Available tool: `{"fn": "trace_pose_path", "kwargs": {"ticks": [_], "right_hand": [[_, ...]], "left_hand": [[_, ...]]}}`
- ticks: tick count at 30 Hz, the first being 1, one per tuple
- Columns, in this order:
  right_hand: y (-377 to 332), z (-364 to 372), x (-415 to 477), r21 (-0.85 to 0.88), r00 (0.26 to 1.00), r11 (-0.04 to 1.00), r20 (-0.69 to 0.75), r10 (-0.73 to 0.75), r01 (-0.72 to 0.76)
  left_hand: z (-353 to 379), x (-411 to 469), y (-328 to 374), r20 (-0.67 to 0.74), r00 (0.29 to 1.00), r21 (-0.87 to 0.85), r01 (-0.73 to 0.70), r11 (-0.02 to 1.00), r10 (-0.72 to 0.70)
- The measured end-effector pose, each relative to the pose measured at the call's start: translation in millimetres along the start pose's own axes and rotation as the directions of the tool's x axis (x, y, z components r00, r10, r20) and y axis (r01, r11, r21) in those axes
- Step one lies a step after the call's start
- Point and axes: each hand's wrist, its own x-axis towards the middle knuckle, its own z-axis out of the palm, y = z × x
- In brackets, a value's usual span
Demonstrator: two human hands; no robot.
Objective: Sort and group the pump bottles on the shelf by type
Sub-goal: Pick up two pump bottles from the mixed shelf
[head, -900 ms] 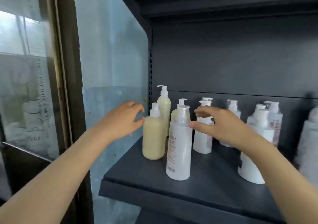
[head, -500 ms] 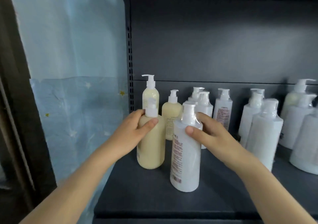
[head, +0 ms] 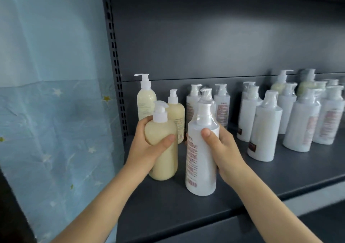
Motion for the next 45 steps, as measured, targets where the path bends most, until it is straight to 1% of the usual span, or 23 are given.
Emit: {"fn": "trace_pose_path", "kwargs": {"ticks": [7, 11, 14, 19, 21, 24, 28, 35, 40, 45], "right_hand": [[-9.5, -7.7, -6.6, -0.08, 0.997, 0.997, -0.079, -0.005, -0.001], [-19.9, -27.3, -11.4, -0.129, 0.996, 0.992, -0.092, -0.019, 0.007], [-24.8, -44.1, -14.2, -0.149, 0.995, 0.988, -0.078, -0.055, 0.043], [-29.3, -70.3, -12.8, -0.153, 0.997, 0.986, -0.024, -0.075, 0.071], [-29.3, -76.5, -7.6, -0.187, 0.998, 0.98, 0.003, -0.062, 0.061], [-27.1, -81.8, 0.1, -0.215, 0.996, 0.974, 0.074, -0.052, 0.067], [-20.9, -87.5, 5.8, -0.192, 0.989, 0.98, 0.144, -0.032, 0.06], [-21.5, -75.0, 21.5, -0.122, 0.98, 0.992, 0.196, 0.008, 0.017], [-25.6, -75.6, 25.4, -0.112, 0.982, 0.992, 0.185, -0.031, 0.053], [-32.8, -96.5, 13.0, -0.104, 0.988, 0.992, 0.141, -0.063, 0.078]], "left_hand": [[2.1, -4.0, 9.1, 0.058, 0.997, -0.016, -0.042, 0.999, 0.043], [10.7, -9.5, 26.4, 0.064, 0.997, -0.047, -0.038, 0.998, 0.041], [22.7, -17.5, 39.5, 0.06, 0.997, -0.058, -0.052, 0.997, 0.055], [48.7, -33.0, 56.3, 0.0, 0.998, -0.027, -0.066, 0.997, 0.066], [58.6, -40.2, 63.2, -0.039, 0.997, -0.011, -0.065, 0.998, 0.065], [68.3, -51.7, 73.4, -0.097, 0.993, 0.008, -0.069, 0.998, 0.069], [72.3, -65.1, 82.5, -0.19, 0.98, 0.04, -0.059, 0.997, 0.065], [62.1, -84.0, 92.5, -0.323, 0.946, 0.082, 0.003, 0.997, 0.024], [53.8, -83.1, 92.2, -0.329, 0.944, 0.11, 0.009, 0.994, 0.028], [58.3, -80.6, 96.7, -0.256, 0.966, 0.028, -0.025, 0.999, 0.032]]}}
